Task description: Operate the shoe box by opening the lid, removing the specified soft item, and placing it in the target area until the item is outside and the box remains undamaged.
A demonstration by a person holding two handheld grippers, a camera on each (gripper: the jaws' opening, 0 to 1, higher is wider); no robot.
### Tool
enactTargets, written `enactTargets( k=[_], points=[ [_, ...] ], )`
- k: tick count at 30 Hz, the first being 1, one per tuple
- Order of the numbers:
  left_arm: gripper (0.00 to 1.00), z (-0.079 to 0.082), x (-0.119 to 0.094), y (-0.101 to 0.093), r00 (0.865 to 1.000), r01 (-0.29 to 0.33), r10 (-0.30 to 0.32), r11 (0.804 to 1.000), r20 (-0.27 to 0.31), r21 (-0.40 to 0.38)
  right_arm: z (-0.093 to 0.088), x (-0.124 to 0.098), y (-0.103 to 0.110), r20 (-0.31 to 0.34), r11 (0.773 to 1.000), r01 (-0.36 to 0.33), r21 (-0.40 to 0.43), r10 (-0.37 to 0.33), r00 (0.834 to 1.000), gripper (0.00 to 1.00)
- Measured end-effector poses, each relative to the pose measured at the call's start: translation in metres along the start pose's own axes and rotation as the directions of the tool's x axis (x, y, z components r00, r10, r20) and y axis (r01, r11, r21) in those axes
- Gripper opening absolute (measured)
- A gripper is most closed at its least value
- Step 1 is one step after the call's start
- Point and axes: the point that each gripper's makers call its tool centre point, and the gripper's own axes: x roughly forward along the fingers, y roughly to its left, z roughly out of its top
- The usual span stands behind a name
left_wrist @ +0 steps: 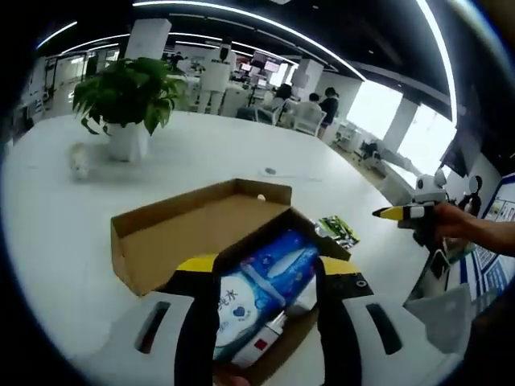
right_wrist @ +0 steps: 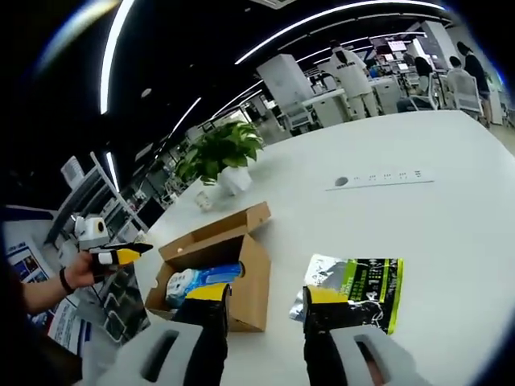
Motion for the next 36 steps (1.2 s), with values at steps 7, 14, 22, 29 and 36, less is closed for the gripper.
enactTargets(
  k=[7,14,22,29,36],
  points=[
    [0.52,-0.015,-0.019,0.014,1.000,-0.018,0.018,1.000,-0.002,-0.015,-0.009,0.006,0.022,-0.022,0.997,-0.072,-0.005,0.071,0.997,0.40],
    [0.53,-0.027,-0.024,0.021,0.999,-0.031,0.031,0.999,-0.029,0.005,-0.007,0.017,0.037,-0.044,0.994,-0.108,-0.029,0.106,0.993,0.40],
    [0.54,-0.035,-0.022,0.027,0.994,-0.027,0.038,0.993,-0.099,0.111,-0.007,0.041,0.064,-0.115,0.979,-0.160,-0.126,0.146,0.983,0.39],
    [0.54,-0.044,-0.017,0.034,0.983,-0.010,0.049,0.977,-0.179,0.212,-0.012,0.073,0.100,-0.217,0.934,-0.246,-0.258,0.192,0.957,0.41],
    [0.54,-0.050,-0.010,0.041,0.971,0.018,0.051,0.958,-0.232,0.285,-0.024,0.109,0.132,-0.303,0.883,-0.336,-0.328,0.238,0.923,0.43]
  ],
)
